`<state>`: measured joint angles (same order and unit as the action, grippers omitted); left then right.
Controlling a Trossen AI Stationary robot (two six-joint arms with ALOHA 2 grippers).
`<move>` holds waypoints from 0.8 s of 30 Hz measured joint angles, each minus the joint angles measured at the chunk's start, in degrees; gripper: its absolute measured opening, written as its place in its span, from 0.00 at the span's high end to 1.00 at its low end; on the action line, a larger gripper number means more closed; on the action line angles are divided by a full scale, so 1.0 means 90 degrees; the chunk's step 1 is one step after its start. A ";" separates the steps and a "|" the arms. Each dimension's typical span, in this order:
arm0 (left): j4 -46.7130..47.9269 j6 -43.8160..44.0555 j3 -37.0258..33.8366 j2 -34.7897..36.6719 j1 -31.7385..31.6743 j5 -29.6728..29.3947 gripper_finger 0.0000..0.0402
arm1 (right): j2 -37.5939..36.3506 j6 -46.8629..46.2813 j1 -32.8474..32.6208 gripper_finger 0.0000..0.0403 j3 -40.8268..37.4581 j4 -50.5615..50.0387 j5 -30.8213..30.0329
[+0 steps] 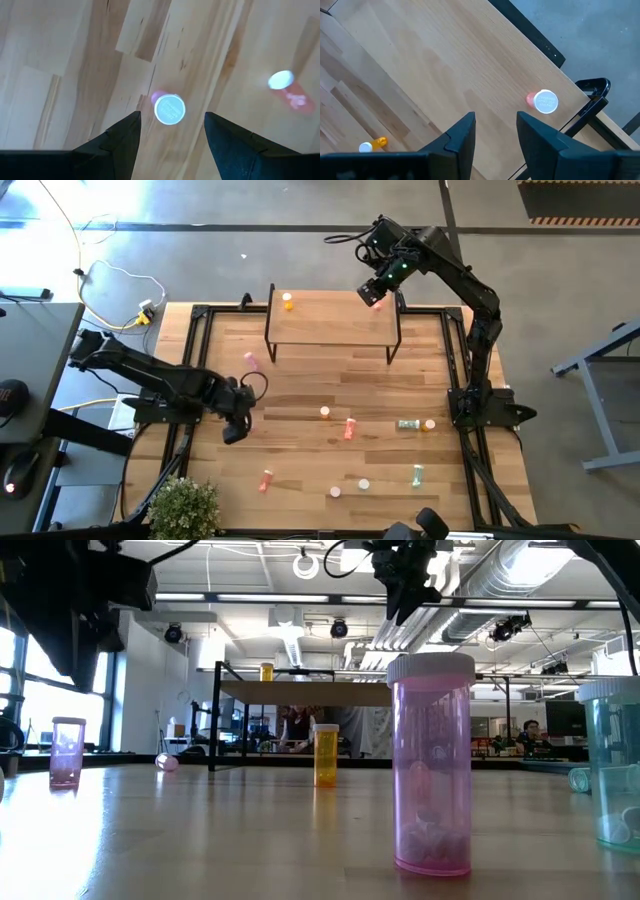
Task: Pick and place medicine bottles onto shelf by color
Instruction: Put the middle purple medicine bottle on the shelf
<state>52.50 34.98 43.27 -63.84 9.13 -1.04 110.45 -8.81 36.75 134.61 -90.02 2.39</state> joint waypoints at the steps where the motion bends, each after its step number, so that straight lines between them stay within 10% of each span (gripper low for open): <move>1: 0.0007 0.0002 0.0000 -0.0073 0.0000 0.0018 0.48 | 0.0000 0.0000 0.0000 0.66 0.0000 0.0002 0.0000; 24: -0.0340 -0.0010 0.0002 -0.1587 -0.0002 0.0197 0.49 | 0.0000 0.0036 0.0000 0.66 0.0000 0.0027 0.0002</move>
<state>49.45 34.89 43.29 -78.12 9.10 0.73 110.45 -8.49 36.75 134.61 -89.78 2.42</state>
